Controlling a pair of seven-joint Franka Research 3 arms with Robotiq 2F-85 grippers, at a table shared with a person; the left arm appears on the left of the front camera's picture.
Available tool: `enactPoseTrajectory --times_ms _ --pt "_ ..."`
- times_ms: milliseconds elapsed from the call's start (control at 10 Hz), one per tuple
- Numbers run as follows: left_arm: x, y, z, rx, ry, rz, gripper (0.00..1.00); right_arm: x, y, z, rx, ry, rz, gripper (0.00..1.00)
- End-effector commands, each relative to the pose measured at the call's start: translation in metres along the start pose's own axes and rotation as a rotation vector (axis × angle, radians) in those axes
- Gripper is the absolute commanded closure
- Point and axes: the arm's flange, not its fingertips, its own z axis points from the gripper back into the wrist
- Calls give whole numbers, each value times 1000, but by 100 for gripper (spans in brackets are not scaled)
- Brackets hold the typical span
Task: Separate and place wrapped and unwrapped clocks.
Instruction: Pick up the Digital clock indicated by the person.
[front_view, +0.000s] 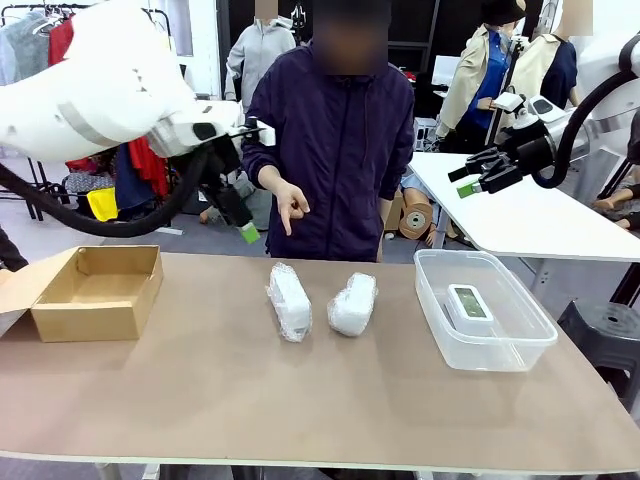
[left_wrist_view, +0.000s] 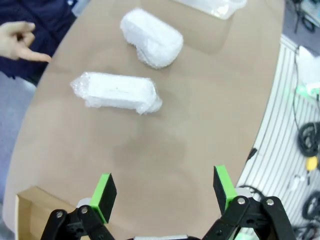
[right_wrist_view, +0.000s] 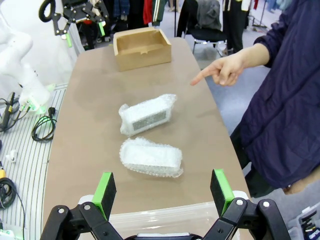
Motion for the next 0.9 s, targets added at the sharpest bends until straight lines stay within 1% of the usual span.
enactPoseTrajectory --times_ms 0,100,300,400,500,600,700,800 --pt "43 -15 -14 94 -3 140 0 2 1 0 3 -4 3 0" --pt "60 -23 -21 139 3 223 0 2 1 0 3 -4 3 0" --pt "85 -31 -38 137 74 326 0 2 1 0 3 -4 3 0" --pt "97 -35 -53 185 105 345 0 2 1 0 3 -4 3 0" --pt "106 -39 -64 177 98 408 0 2 1 0 3 -4 3 0" --pt "111 -42 -72 195 61 454 0 2 1 0 3 -4 3 0" --pt "114 -44 -86 306 3 580 0 2 1 0 3 -4 3 0" --pt "116 -46 -96 348 25 601 0 2 1 0 3 -4 3 0"
